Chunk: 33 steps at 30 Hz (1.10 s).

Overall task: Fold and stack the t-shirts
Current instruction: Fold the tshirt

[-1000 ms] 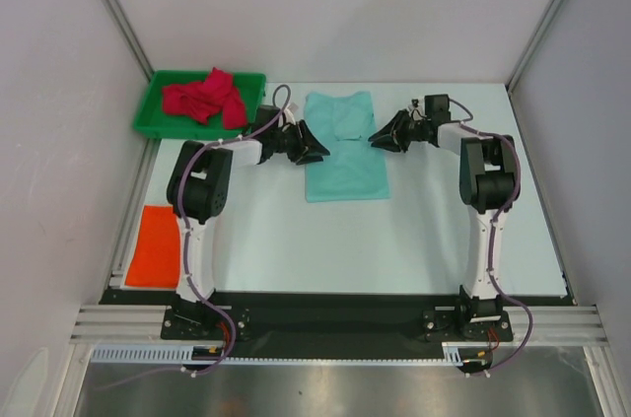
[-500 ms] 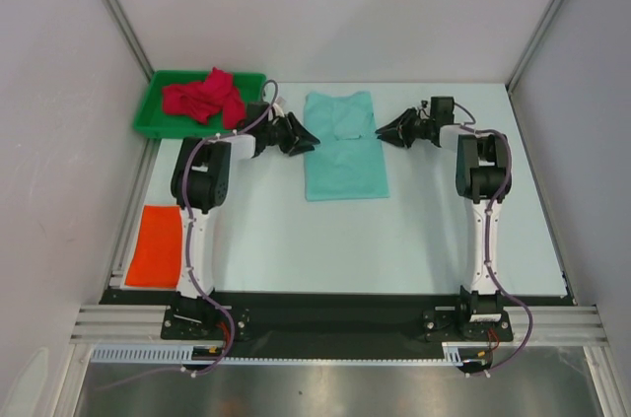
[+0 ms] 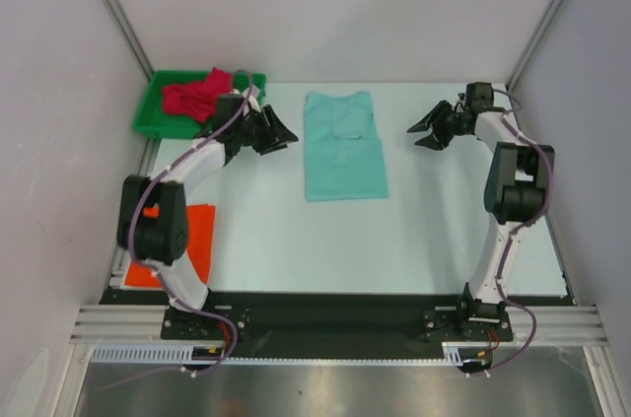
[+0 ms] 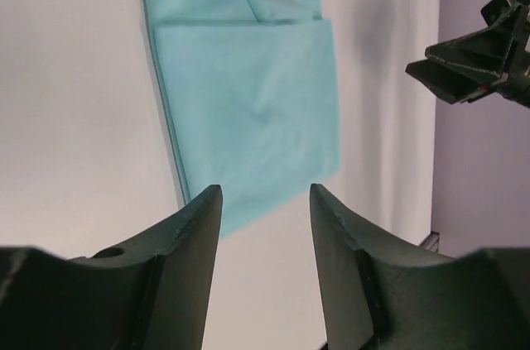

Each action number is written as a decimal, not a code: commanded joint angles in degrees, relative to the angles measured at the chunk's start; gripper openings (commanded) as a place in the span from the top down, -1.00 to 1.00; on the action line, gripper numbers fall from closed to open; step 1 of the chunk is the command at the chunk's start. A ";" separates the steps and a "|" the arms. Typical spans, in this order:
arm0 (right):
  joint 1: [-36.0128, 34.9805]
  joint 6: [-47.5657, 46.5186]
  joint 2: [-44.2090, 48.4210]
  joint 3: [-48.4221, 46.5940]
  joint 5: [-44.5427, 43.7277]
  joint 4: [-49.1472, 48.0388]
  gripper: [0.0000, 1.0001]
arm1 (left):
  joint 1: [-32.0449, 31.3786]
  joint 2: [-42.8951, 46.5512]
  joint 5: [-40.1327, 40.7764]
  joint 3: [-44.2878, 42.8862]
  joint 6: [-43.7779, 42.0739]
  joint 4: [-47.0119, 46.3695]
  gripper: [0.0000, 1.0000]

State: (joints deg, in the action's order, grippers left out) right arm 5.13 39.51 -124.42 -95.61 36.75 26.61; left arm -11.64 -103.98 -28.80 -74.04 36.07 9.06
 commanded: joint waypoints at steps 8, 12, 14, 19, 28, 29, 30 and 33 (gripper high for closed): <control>-8.62 8.81 34.91 41.08 -8.09 -13.76 -0.11 | -8.83 26.28 10.24 39.39 28.24 -20.39 -0.06; -11.71 15.23 39.42 48.14 -14.16 -18.78 -0.13 | -12.52 27.78 17.44 45.47 37.12 -25.14 -0.13; -13.37 17.52 40.22 50.16 -16.35 -21.50 -0.10 | -13.41 26.21 18.51 45.48 38.71 -24.88 -0.15; -16.46 22.10 38.82 54.56 -19.88 -24.84 -0.07 | -14.55 20.76 19.74 46.27 46.53 -30.67 -0.12; -17.25 25.26 35.48 57.29 -23.74 -33.63 0.02 | -17.72 11.97 23.17 45.65 57.70 -35.34 0.06; -17.25 25.53 35.04 57.29 -23.92 -34.16 0.03 | -17.72 11.53 23.95 45.39 58.14 -35.17 0.06; -17.34 25.79 34.69 57.29 -24.01 -35.21 0.04 | -17.89 11.26 24.40 45.30 58.93 -35.16 0.06; -17.17 27.46 32.58 57.56 -23.31 -37.15 0.06 | -17.98 10.38 25.80 45.12 60.16 -35.08 0.04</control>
State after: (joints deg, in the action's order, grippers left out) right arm -12.14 64.55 -90.17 -38.37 14.79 -5.19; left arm -29.19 -92.62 -6.74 -27.94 92.31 -24.38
